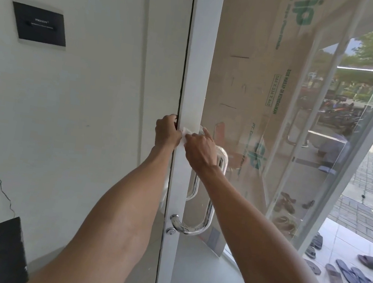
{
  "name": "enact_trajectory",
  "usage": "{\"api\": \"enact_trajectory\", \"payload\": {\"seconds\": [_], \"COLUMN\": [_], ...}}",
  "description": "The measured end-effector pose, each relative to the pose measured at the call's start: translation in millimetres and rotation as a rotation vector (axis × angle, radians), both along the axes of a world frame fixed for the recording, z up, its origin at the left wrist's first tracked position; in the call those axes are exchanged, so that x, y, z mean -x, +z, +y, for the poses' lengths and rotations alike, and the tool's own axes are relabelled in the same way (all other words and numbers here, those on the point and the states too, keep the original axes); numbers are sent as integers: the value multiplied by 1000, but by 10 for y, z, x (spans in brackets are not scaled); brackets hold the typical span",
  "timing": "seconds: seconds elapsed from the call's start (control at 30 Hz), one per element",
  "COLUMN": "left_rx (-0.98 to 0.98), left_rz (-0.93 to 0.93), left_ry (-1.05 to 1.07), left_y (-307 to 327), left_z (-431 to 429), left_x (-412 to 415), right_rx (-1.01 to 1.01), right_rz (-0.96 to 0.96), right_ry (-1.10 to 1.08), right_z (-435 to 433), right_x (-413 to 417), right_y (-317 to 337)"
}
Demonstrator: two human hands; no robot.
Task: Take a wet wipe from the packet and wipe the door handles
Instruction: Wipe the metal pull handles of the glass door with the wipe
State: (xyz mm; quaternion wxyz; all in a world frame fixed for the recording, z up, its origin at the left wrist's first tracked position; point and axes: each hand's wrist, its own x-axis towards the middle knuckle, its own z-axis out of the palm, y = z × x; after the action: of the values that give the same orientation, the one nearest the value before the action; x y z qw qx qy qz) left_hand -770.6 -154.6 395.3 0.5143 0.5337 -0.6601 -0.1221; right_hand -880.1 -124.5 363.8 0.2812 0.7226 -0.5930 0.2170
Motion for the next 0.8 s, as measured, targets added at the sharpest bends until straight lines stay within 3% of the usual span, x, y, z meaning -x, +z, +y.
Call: {"api": "enact_trajectory", "payload": {"seconds": [0.27, 0.6, 0.8], "left_rx": [-17, 2, -7], "left_rz": [115, 127, 129], "left_ry": [-5, -10, 4], "left_y": [-33, -42, -30], "left_z": [5, 74, 120], "left_x": [26, 12, 21], "right_rx": [262, -11, 289], "right_rz": [-63, 11, -54], "right_ry": [212, 58, 223], "right_z": [266, 92, 237], "right_x": [655, 138, 504], "right_y": [-296, -13, -285]}}
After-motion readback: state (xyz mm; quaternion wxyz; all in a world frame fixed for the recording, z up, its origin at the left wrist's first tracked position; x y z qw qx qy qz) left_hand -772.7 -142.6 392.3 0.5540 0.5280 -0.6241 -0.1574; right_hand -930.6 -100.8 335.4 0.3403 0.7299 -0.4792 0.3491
